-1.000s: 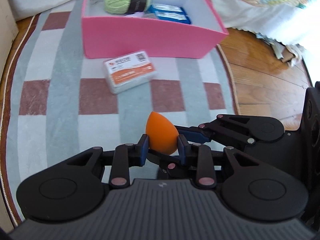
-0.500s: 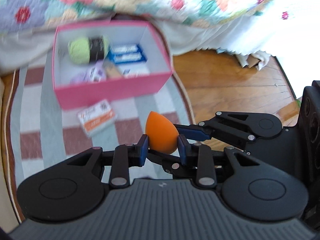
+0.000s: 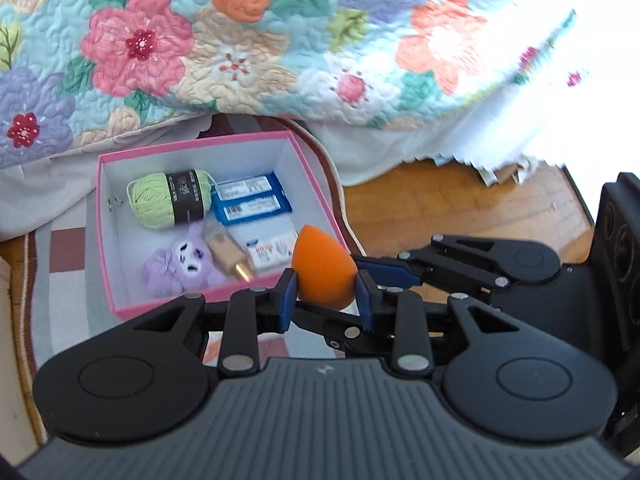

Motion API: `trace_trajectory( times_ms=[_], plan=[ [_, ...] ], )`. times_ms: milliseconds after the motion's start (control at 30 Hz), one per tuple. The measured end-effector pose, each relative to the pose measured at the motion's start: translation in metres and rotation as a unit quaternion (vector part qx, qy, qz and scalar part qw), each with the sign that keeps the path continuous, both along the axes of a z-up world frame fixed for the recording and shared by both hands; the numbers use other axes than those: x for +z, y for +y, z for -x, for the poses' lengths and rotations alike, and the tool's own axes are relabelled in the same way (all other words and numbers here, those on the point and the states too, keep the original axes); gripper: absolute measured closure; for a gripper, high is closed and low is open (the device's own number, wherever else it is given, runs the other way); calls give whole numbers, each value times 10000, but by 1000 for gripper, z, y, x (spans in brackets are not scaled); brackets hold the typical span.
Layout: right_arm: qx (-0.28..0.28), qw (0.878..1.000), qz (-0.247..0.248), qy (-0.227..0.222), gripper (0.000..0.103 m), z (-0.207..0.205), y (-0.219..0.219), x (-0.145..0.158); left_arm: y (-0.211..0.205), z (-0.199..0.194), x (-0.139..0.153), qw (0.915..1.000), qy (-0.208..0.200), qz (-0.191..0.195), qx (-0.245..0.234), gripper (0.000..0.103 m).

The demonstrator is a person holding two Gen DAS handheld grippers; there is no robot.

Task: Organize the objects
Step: 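Lift the sponge with the right gripper over the pink box, then lower the sponge into the box and open the right gripper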

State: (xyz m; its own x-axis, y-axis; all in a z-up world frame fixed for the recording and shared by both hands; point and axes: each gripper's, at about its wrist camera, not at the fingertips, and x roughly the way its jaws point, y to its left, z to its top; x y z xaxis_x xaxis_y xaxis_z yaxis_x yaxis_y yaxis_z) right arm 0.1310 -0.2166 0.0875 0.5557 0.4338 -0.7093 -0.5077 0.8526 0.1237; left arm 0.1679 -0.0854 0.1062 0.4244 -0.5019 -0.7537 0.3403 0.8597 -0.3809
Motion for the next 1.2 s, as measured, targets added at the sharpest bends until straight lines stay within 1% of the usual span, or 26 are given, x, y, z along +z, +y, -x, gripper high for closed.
trace_trajectory(
  times_ms=[100,233,300,333,433,500,633,767,867,967,1033,1067,1100,1133,1200],
  plan=[
    [-160,9994,-81,285,58,-35,-3,-14,-3,-29,-21,9997,123,123,165,73],
    [-339,9963,-125,781,59,-86,-7,-42,-7,-69,-54,9987,240,267,358,74],
    [-302,9961,-150,818,59,-103,-10,-56,-4,-86,-70,9973,431,387,453,73],
    [-300,9951,-210,916,59,-113,-12,-64,-3,-93,-78,9962,533,475,507,74],
    [-360,9925,-240,1145,59,-131,-16,-84,-5,-108,-100,9951,659,469,567,74],
    [-398,9917,-130,1219,59,-141,-13,-97,-7,-117,-114,9940,766,428,654,75],
    [-481,9895,288,1330,60,-160,0,-123,-13,-131,-140,9926,883,370,747,75],
    [-553,9873,699,1318,60,-172,8,-142,-13,-141,-161,9922,867,484,749,75],
    [-612,9845,868,1394,60,-180,10,-155,-11,-145,-177,9884,1026,680,889,74],
    [-660,9830,898,1459,60,-184,10,-165,-10,-148,-186,9852,1154,751,1018,74],
    [-640,9827,926,1472,59,-184,10,-170,-8,-146,-185,9847,1063,747,1160,69],
    [-637,9835,929,1418,54,-182,9,-170,-9,-144,-183,9862,998,718,1106,69],
    [-643,9845,924,1347,45,-180,7,-168,-10,-142,-180,9884,934,647,1010,69],
    [-703,9853,892,1279,41,-175,5,-165,-11,-139,-175,9904,855,539,946,69],
    [-782,9868,632,1268,40,-169,-2,-159,-11,-134,-165,9927,738,406,863,69]
  ],
)
